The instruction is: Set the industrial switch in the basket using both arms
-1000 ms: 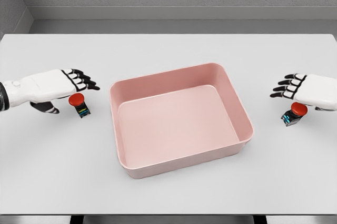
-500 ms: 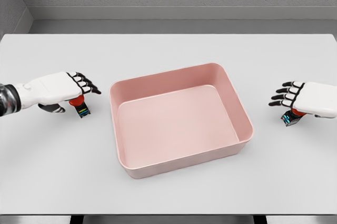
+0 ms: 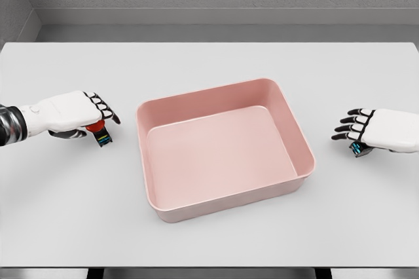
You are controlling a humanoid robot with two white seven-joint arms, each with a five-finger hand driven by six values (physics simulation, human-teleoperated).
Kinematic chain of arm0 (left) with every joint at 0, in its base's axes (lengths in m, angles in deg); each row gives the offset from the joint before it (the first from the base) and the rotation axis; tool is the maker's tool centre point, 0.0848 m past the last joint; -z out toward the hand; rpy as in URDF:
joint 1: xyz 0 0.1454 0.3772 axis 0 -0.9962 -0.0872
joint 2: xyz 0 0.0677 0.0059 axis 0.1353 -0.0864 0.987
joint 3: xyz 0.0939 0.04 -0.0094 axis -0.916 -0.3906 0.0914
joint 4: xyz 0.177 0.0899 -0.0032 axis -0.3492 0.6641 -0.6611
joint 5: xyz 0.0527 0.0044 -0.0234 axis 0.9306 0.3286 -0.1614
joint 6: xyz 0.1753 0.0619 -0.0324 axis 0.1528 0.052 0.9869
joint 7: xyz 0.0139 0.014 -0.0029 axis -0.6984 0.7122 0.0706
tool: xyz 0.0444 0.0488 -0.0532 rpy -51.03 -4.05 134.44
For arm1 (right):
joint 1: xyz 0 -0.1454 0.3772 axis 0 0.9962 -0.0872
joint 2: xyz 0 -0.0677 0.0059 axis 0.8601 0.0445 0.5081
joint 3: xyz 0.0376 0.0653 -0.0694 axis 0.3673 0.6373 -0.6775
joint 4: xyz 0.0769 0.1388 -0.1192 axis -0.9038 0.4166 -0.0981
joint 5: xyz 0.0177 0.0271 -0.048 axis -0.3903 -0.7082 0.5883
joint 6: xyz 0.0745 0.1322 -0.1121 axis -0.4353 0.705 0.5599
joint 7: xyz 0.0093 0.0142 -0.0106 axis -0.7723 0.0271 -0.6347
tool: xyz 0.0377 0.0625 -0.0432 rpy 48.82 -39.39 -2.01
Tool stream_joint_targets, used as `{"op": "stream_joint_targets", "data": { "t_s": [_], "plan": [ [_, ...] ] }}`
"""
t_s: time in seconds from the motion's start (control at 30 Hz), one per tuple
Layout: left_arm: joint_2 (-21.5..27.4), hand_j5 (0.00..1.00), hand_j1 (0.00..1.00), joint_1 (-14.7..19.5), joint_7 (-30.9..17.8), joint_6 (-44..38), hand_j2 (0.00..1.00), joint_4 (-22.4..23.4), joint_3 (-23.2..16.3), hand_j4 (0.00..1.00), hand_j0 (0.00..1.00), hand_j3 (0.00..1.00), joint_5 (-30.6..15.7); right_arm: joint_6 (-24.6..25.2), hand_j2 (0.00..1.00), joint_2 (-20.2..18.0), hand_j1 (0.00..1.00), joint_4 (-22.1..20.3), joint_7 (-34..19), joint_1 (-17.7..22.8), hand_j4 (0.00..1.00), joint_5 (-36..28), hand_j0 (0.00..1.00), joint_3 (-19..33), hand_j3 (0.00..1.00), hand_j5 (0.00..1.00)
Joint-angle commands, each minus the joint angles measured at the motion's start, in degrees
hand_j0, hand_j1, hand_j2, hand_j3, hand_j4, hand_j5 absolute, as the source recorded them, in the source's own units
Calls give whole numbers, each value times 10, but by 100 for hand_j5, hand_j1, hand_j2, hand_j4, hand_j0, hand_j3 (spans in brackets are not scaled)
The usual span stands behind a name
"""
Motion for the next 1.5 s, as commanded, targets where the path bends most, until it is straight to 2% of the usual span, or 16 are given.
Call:
{"op": "stream_joint_targets", "data": {
  "t_s": [0.0,0.3,0.4,0.57,0.97,1.17,1.27,1.33,1.47],
  "plan": [
    [1,73,73,0,0,0,73,-1,0,73,73,73,-1,0,95,0,95,0,-5,0,95,-2,95,1,95,95],
    [2,70,70,0,0,0,70,-1,-4,70,70,70,-1,0,78,0,78,-5,-5,1,78,-2,78,0,78,78],
    [2,67,67,0,0,0,67,-1,-4,67,67,67,-1,0,76,0,76,-5,-6,1,76,-2,76,1,76,76],
    [3,53,53,0,-3,10,53,-1,-4,53,53,53,-2,0,73,-1,73,-5,-8,0,73,-1,73,1,73,73],
    [10,42,42,5,-3,12,42,-1,-5,42,42,42,-3,0,56,1,56,-4,-8,1,56,7,56,5,56,56],
    [13,41,41,25,-11,55,41,-3,-3,41,41,41,-8,0,52,2,52,-5,-8,0,52,7,52,6,52,52],
    [14,42,42,48,-15,89,42,-3,-3,42,42,42,-30,0,48,3,48,-5,-8,0,48,10,48,7,48,48],
    [14,42,42,63,-35,120,42,-2,0,42,42,42,-48,0,47,2,47,-5,-8,0,47,10,47,8,47,47],
    [13,42,42,87,-46,124,42,-5,6,42,42,42,-61,0,44,3,44,-5,-7,-1,44,10,44,15,44,44]
  ]
}}
